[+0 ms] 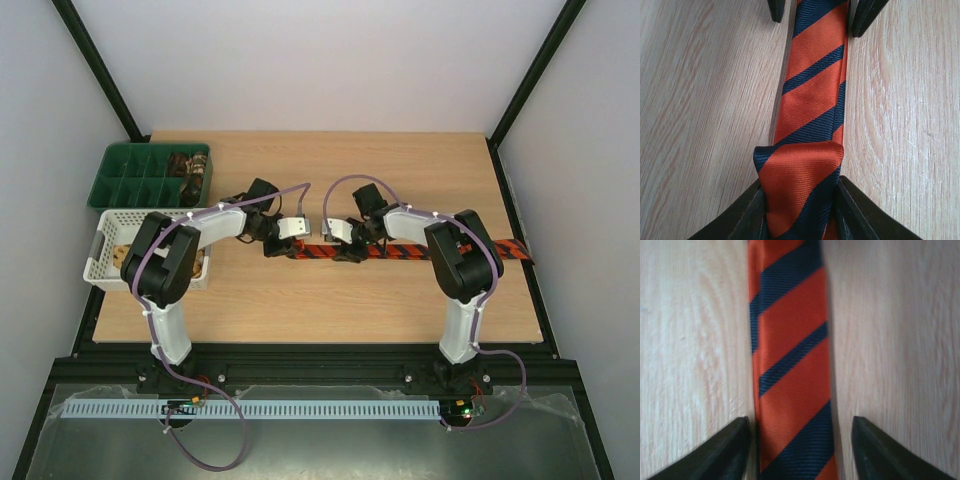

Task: Roll the ties
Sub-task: Roll the tie at the center of the board.

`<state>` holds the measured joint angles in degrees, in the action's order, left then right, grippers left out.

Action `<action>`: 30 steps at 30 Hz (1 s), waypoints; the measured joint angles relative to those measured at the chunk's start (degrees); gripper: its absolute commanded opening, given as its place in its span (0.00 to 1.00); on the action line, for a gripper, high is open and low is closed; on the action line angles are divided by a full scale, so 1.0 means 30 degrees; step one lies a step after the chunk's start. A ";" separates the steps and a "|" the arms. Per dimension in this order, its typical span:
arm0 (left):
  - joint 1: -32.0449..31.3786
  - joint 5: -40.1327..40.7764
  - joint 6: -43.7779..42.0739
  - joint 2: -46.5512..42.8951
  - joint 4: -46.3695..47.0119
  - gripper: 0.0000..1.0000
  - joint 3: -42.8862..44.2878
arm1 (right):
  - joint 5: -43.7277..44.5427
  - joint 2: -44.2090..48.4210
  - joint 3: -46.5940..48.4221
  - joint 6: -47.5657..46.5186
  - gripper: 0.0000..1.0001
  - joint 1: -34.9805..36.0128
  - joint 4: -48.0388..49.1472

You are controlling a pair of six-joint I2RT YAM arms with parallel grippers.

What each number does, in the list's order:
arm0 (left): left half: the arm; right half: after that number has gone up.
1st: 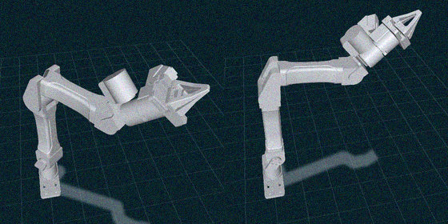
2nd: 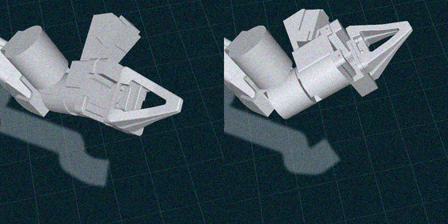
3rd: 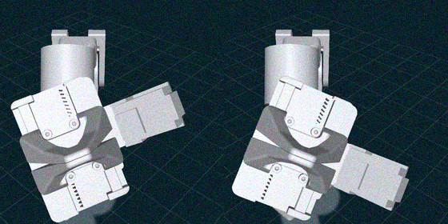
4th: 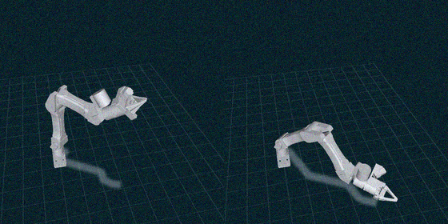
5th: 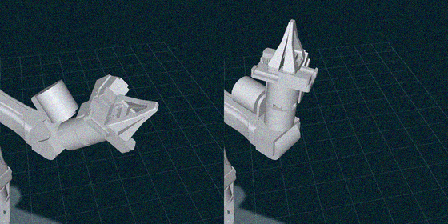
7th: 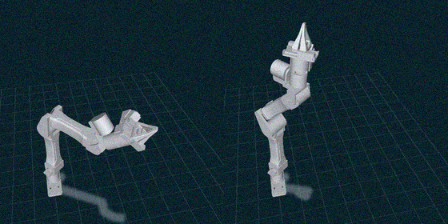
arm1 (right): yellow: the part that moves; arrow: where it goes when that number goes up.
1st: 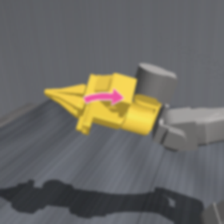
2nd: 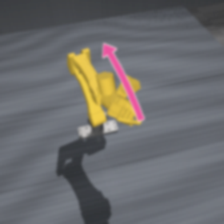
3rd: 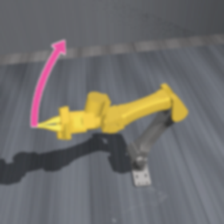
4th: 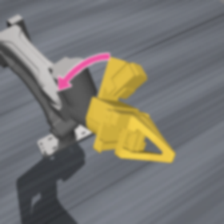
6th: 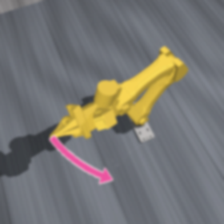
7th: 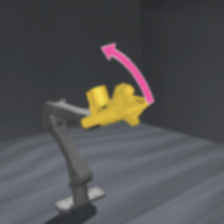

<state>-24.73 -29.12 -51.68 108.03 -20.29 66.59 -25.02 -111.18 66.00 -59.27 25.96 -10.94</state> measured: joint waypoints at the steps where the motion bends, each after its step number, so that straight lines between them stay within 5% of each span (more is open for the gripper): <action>1: 0.0000 0.0000 -0.0007 0.0029 0.0000 0.36 0.0000 | 0.0036 0.0029 -0.0022 0.0197 0.73 0.0000 0.0146; 8: 0.0000 -0.0007 -0.0204 0.0066 -0.0007 0.37 0.0000 | -0.0342 0.0364 0.0058 0.3490 0.74 -0.0146 0.0204; 22: -0.0073 0.0073 -0.0364 0.0590 -0.0211 0.38 0.0219 | -0.7169 -0.0503 0.2943 2.0954 0.43 -0.1107 0.0262; 30: -0.0415 0.0474 -0.0430 0.1173 -0.0444 0.38 0.0714 | -0.8429 -0.2863 0.3096 2.5522 0.36 -0.0590 0.0765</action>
<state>-25.98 -27.70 -52.97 111.55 -21.63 68.73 -50.30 -119.77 75.29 17.30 24.18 -8.64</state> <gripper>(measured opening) 0.376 0.383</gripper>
